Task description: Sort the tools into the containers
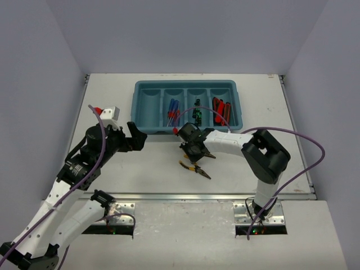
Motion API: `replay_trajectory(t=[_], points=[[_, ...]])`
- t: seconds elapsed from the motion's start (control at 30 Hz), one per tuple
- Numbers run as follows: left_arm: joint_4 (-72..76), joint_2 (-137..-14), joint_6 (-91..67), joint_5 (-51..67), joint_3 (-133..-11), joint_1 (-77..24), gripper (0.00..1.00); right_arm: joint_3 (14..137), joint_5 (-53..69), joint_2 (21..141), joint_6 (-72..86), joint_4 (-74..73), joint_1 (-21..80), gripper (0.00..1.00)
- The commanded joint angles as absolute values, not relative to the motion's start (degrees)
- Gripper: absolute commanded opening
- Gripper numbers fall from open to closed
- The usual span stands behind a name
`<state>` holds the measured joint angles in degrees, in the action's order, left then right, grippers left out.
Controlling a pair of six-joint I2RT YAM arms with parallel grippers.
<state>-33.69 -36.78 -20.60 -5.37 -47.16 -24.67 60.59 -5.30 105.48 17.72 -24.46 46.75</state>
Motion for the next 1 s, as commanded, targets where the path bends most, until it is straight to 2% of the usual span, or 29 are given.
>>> replay_trajectory(t=[0.0, 0.33, 0.53, 0.73, 0.83, 0.87, 0.97], points=[[-30.8, -36.0, -19.9, -6.1, -46.6, -24.6, 1.00, 59.0, -3.4, 98.7, 16.7, -23.8, 47.3, 0.00], [-30.3, -35.6, -20.2, -5.6, -45.9, -24.6, 1.00, 58.4, -4.8, 81.2, 17.4, -24.6, 45.3, 0.00], [-30.1, -35.6, -20.2, -5.0, -45.9, -24.6, 1.00, 60.0, -3.5, 75.7, 18.0, -27.2, 44.8, 0.00], [-25.2, -35.5, -24.1, 2.6, -44.5, -24.6, 1.00, 61.8, -3.0, 72.1, 21.9, -27.3, 44.5, 0.00], [-14.5, -34.1, -29.0, 14.4, -39.8, -24.6, 1.00, 63.3, -5.4, 70.2, 25.2, -27.2, 44.5, 0.00], [-14.4, -34.1, -30.6, 14.5, -39.7, -24.6, 1.00, 63.3, -5.4, 70.1, 26.2, -27.3, 44.4, 0.00], [5.0, -33.1, -38.8, 22.7, -31.0, -24.7, 1.00, 64.3, -8.3, 68.2, 29.4, -26.6, 44.4, 0.00]])
